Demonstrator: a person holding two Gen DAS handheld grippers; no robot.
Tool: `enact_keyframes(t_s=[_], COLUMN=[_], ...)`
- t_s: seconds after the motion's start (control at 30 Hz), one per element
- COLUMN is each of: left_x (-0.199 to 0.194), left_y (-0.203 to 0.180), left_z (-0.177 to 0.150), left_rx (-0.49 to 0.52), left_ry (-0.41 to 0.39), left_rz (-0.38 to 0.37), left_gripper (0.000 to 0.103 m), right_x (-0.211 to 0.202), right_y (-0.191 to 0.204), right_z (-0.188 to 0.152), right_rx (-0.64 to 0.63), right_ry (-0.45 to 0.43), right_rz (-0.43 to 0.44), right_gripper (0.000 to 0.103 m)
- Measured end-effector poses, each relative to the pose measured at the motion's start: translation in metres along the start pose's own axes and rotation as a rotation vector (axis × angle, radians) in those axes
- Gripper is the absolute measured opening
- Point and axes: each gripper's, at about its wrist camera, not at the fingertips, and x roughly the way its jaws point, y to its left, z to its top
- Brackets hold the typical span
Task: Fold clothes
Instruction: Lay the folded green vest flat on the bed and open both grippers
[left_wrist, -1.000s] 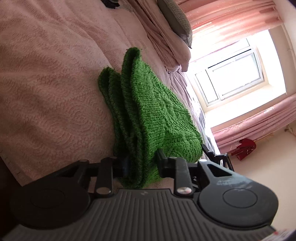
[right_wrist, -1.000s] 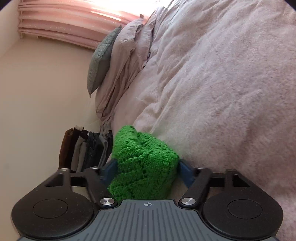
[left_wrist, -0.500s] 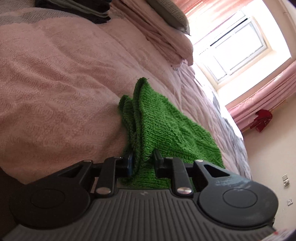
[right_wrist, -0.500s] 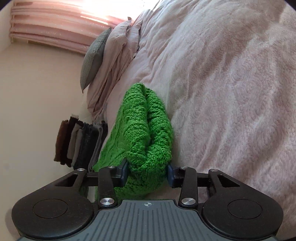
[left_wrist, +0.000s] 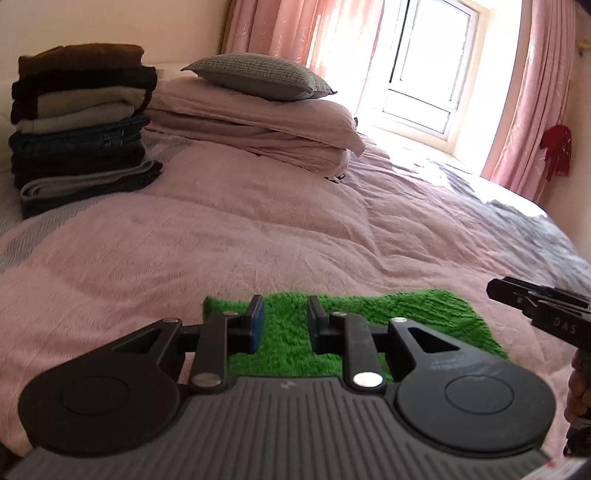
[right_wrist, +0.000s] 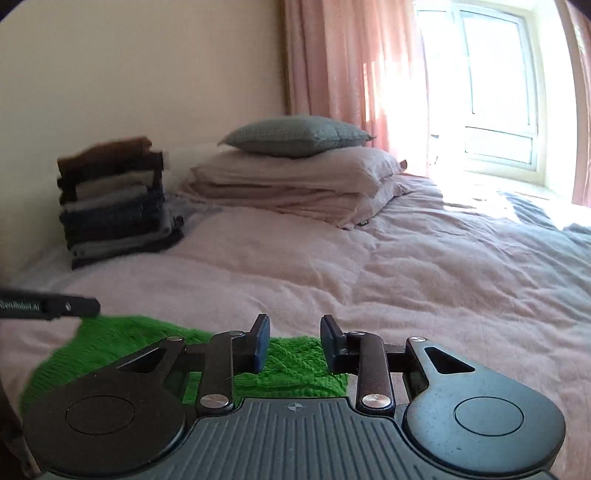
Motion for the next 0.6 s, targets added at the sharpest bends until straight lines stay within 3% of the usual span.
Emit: enact_keyframes(t_s=[0.1,0.13,0.27,0.37,0.47,0.6], left_x=[0.045,0.058,0.074,0.056,0.016,-0.024], left_y=[0.002,0.007,0.017,0.018,0.006,-0.016], left_z=[-0.007,-0.015,-0.034,-0.024,-0.018,-0.032], left_rx=[0.002,-0.017,-0.026,-0.060,-0.031,0.008], left_ry=[0.073,0.097,0.100,0.107,0.067,0.077], left_rz=[0.094,0.091,0.068,0.073,0.083,0.033], left_gripper=[0.021,0.022,0.024,0.023,0.020,0.021], right_x=[0.040,0.050,0.043,0.018,-0.032,-0.079], right_y=[-0.001,-0.007,-0.019,-0.024,-0.014,0.004], right_z=[-0.027,-0.039,-0.053,-0.038,-0.026,-0.034], right_rx=[-0.046,-0.059,-0.034,0.055,0.076,0.081], right_ry=[0.105,0.143,0.139,0.150,0.093,0.060], right_rz=[-0.037,-0.054,-0.065,-0.098,-0.076,-0.034], right_gripper=[0.027,0.027,0.028,0.028,0.028,0.028])
